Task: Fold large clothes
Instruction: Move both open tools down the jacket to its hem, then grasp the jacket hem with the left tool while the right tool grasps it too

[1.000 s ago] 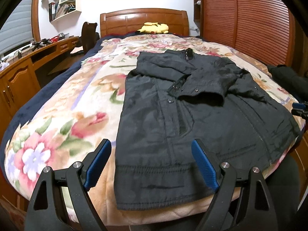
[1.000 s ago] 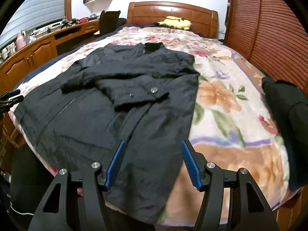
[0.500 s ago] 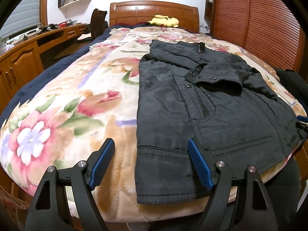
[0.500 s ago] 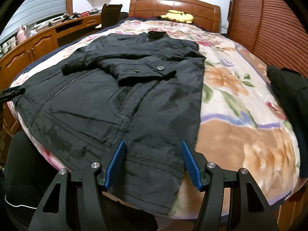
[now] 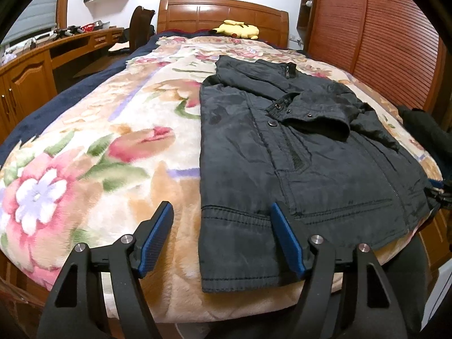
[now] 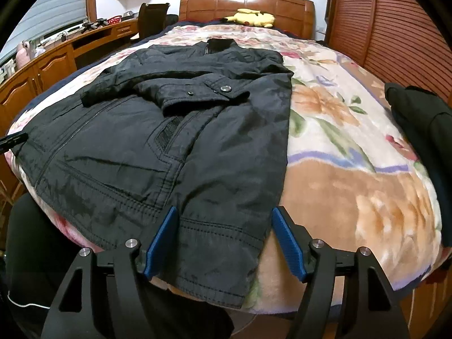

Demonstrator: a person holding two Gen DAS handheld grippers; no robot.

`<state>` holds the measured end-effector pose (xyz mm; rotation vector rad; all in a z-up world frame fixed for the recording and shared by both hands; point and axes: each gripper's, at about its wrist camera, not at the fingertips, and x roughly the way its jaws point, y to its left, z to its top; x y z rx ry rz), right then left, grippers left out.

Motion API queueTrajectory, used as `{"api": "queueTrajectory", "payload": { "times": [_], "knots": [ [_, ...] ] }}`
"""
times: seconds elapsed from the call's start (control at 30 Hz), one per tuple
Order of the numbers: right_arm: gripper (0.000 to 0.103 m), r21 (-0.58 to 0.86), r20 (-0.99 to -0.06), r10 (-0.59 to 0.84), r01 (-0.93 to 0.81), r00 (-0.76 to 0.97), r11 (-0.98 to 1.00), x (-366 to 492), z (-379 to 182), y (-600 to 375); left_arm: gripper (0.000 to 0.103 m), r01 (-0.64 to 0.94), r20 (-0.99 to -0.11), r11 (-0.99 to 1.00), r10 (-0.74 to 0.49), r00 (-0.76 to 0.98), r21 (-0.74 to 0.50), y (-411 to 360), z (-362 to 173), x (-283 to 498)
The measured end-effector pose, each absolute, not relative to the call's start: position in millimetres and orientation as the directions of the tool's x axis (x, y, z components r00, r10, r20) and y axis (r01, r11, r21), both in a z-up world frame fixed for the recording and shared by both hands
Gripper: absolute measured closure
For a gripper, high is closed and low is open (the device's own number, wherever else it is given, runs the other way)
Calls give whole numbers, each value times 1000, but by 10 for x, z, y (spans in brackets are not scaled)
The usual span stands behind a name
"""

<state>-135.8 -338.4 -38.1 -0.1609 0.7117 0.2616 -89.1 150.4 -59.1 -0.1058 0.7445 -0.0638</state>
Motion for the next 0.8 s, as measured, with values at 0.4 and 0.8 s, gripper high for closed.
{"api": "queueTrajectory", "payload": {
  "times": [0.4,0.8],
  "knots": [
    [55,-67,-655,217,-341,724,937,-1419,-390,-3329,92,78,-679,994,-107,726,-73,1375,-460,-942],
    [68,-74,-640,219,-343,736,936,-1465,-368,-3309,92,74,-681,996,-82,727,-40,1360,-476,-943]
  ]
}}
